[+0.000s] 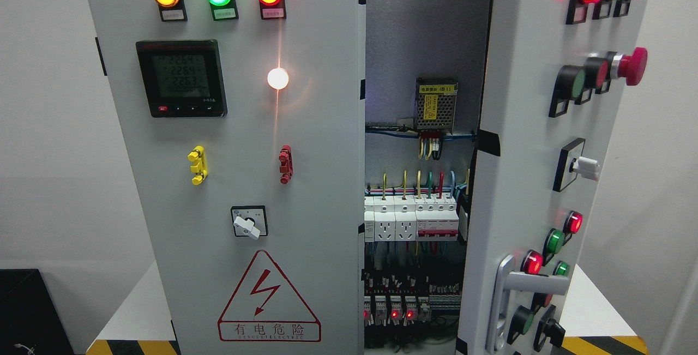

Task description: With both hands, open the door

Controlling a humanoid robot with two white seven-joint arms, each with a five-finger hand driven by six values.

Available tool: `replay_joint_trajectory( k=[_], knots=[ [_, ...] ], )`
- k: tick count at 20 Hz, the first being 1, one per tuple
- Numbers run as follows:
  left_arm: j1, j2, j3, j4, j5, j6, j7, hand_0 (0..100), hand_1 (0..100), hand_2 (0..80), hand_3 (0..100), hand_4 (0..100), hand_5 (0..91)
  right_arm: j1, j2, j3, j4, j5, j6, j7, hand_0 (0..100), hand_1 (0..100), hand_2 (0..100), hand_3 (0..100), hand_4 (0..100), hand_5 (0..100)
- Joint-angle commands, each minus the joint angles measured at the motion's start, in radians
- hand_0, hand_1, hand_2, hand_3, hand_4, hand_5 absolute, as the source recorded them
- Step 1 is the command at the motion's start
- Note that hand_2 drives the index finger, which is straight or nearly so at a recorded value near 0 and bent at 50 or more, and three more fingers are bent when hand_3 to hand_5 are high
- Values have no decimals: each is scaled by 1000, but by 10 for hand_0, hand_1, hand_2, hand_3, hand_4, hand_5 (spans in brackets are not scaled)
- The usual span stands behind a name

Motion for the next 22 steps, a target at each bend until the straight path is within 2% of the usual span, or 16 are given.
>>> replay_joint_trajectory(
  k=[1, 6, 9, 11, 15, 20, 22],
  knots=[
    [-37, 144, -56, -251, 22, -7, 0, 0, 0, 0, 0, 0, 0, 0, 0, 3, 0, -25, 0, 0, 191, 0, 0, 0, 0, 0],
    [-62, 164, -57, -285, 23, -78, -2, 0, 0, 0, 0, 0, 0, 0, 0, 3, 0, -25, 0, 0, 191, 0, 0, 0, 0, 0],
    [-106, 163, -59, -296, 33, -83, -2, 0, 0, 0, 0, 0, 0, 0, 0, 3, 0, -25, 0, 0, 191, 0, 0, 0, 0, 0],
    [-171, 161, -62, -299, 81, -80, -2, 0, 0, 0, 0, 0, 0, 0, 0, 3, 0, -25, 0, 0, 191, 0, 0, 0, 0, 0],
    [-341, 164, -71, -297, 245, -75, 0, 0, 0, 0, 0, 0, 0, 0, 0, 3, 0, -25, 0, 0, 191, 0, 0, 0, 0, 0],
    [-516, 170, -164, -299, 296, -75, -2, 0, 0, 0, 0, 0, 0, 0, 0, 3, 0, -25, 0, 0, 191, 0, 0, 0, 0, 0],
    [-583, 169, -200, -299, 345, -75, -2, 0, 0, 0, 0, 0, 0, 0, 0, 3, 0, -25, 0, 0, 191, 0, 0, 0, 0, 0]
  ],
)
